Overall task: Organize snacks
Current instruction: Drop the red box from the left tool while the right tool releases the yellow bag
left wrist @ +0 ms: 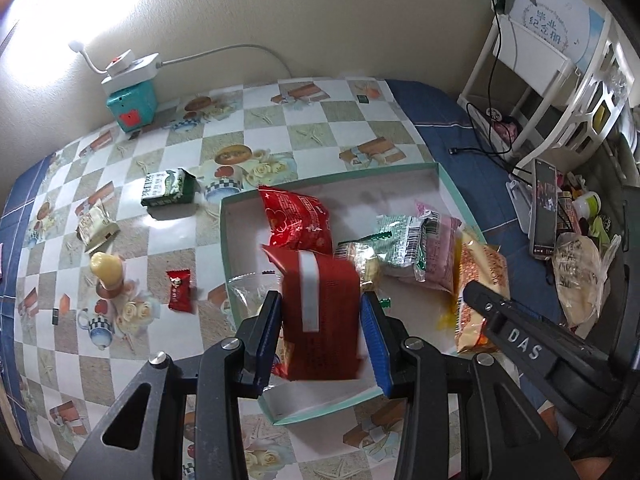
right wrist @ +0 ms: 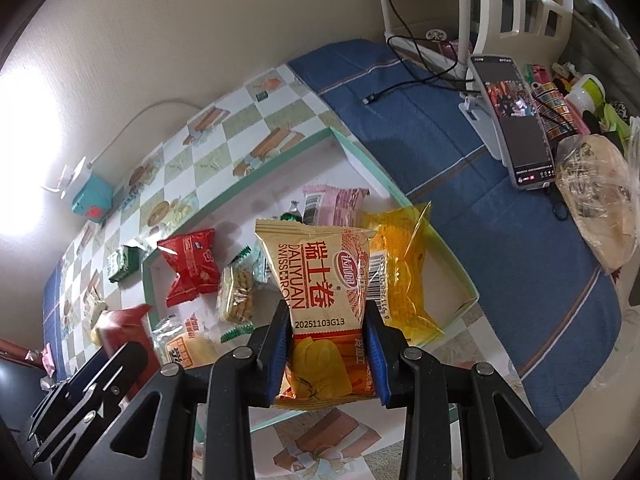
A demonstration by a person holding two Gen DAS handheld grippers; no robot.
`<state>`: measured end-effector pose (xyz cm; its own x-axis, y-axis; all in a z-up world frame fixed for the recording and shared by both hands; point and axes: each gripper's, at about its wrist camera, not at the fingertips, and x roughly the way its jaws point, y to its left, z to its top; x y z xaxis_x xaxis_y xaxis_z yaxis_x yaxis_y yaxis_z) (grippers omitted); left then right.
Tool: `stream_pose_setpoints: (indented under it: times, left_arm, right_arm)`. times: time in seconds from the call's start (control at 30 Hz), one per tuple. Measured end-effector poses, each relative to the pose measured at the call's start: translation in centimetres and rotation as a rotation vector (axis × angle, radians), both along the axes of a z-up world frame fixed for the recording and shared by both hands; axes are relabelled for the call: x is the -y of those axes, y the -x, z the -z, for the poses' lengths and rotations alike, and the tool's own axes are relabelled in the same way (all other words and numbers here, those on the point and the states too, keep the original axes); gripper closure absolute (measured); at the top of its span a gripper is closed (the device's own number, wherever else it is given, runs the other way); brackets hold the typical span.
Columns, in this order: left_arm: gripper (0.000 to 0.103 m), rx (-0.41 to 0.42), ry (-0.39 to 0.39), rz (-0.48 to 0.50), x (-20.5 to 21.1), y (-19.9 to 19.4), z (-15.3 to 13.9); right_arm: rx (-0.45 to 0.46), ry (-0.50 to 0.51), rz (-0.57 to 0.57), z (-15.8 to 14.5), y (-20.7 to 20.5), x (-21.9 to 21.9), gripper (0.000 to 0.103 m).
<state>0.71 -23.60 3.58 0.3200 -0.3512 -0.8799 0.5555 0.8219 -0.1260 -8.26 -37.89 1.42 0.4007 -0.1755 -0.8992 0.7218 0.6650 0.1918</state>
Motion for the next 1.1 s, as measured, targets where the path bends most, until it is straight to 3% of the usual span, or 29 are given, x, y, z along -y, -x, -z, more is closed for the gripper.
stream_pose_setpoints:
  times: [0.33, 0.77, 0.97, 1.07, 1.1]
  left_arm:
    - [0.061, -0.037, -0.014, -0.007, 0.3, -0.6, 1.4]
    - [0.061, -0.086, -0.045, -0.093, -1.4, -2.4, 2.7]
    - [0.052, -0.102, -0.063, -0.147, -2.5, -3.4, 3.3]
    - [0.049, -0.108, -0.062, -0.173, -3.2, -4.0, 3.3]
    - [0.048, -0.109, -0.063, -0.184, -3.5, -4.1, 3.4]
  right_arm:
    - [-0.05, -0.025, -0.01, 1.9, -0.7, 0.1, 0.066]
    - [-0.105, -0.045, -0.035, 4.2, -1.6, -0.2, 0.064]
    - [-0.103, -0.033, -0.06, 3.8, -1.9, -0.5, 0.064]
    - [-0.114, -0.024, -0.069, 3.8, -2.1, -0.8, 0.059]
    - [-0.114, -0.025, -0.072, 3.8, -2.2, -0.9, 0.052]
